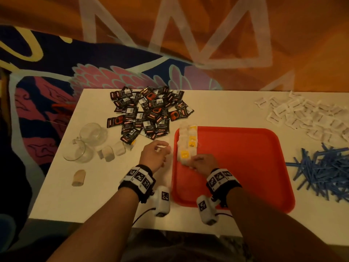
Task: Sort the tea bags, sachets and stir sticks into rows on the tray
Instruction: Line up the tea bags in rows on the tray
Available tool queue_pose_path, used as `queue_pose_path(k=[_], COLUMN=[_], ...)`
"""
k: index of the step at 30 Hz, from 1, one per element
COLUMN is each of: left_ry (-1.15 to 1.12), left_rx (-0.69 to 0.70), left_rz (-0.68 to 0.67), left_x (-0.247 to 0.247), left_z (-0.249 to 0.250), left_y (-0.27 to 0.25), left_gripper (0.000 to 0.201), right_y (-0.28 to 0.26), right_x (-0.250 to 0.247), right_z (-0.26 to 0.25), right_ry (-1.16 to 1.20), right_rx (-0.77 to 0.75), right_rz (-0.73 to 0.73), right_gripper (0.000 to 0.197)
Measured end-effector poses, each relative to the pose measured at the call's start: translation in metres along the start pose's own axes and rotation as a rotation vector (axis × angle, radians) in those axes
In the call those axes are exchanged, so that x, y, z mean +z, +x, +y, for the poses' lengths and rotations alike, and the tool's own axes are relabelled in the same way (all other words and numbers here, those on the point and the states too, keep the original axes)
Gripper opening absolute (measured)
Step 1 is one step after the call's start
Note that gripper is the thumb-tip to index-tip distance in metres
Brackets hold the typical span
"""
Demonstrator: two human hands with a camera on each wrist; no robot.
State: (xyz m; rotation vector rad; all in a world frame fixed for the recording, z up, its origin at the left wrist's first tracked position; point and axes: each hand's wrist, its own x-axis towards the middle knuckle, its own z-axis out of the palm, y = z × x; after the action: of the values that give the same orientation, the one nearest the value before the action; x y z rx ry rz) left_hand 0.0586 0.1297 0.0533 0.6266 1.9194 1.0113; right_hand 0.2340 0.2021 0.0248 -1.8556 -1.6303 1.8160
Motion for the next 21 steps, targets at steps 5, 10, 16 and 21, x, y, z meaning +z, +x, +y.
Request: queue_pose_path(k=[5, 10, 16, 21], left_ry=[-0.026, -0.074, -0.07, -0.088], left_rx=[-0.083, -0.116, -0.127, -0.133], left_rz=[-0.007, 0.014, 0.011, 0.003], left_x=[-0.027, -0.042, -0.043, -0.038], left_z=[-0.026, -0.038, -0.037, -0.038], left_y=[-0.004, -0.006, -0.005, -0.002], left_gripper=[0.009, 0.01, 0.011, 0.01], right_y=[0.014, 0.024, 0.026, 0.021], right_x=[0.03, 0.04, 0.041, 0.038], right_z=[0.014, 0.017, 0.014, 0.014], right_ry=[-0.036, -0.102, -0.177, -0.204], right_rx=[0.09, 0.131, 0.151, 0.141], right_rz=[0.039, 0.077, 0.118, 0.123], right_gripper=[0.009, 0.016, 0.022, 0.021])
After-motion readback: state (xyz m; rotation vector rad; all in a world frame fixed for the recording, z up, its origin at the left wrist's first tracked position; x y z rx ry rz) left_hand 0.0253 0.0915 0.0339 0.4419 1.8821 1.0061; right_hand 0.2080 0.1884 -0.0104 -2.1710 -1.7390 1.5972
